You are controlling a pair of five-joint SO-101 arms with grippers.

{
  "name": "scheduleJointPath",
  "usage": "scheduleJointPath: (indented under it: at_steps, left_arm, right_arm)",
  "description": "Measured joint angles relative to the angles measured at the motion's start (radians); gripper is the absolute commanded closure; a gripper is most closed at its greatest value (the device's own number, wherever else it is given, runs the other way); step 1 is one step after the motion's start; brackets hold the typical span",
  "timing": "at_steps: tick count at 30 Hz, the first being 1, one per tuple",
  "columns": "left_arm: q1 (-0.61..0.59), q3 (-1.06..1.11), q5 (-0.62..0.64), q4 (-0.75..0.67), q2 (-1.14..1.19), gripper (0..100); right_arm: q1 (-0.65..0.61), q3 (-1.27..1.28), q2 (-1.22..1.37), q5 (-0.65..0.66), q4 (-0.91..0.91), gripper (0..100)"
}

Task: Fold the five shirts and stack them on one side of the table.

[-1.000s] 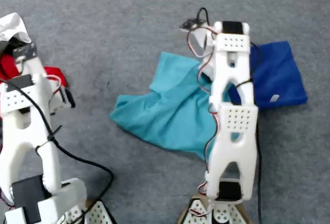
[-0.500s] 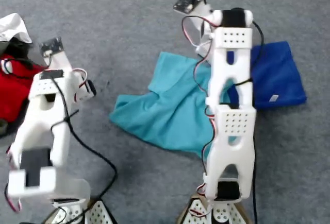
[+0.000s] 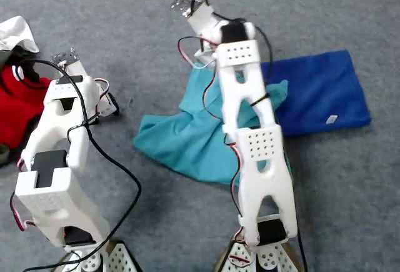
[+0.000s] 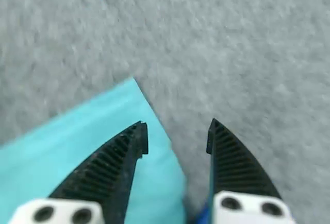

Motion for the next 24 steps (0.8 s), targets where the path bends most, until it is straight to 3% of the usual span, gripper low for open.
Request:
scheduleJointPath:
  at_steps: [6, 16, 24]
  left_arm:
    - [0.0, 0.0, 0.0, 0.0, 0.0, 80]
    - [0.0, 0.0, 0.0, 0.002, 0.0, 80]
    - [0.0, 0.0, 0.0, 0.002, 0.0, 80]
  right_arm:
    - [0.0, 0.0, 0.084, -0.249, -0.049, 71.0]
    - [-0.026, -0.02, 0.153, -0.344, -0.141, 71.1]
    - [-0.023, -0.02, 0.163, -0.315, -0.158, 73.7]
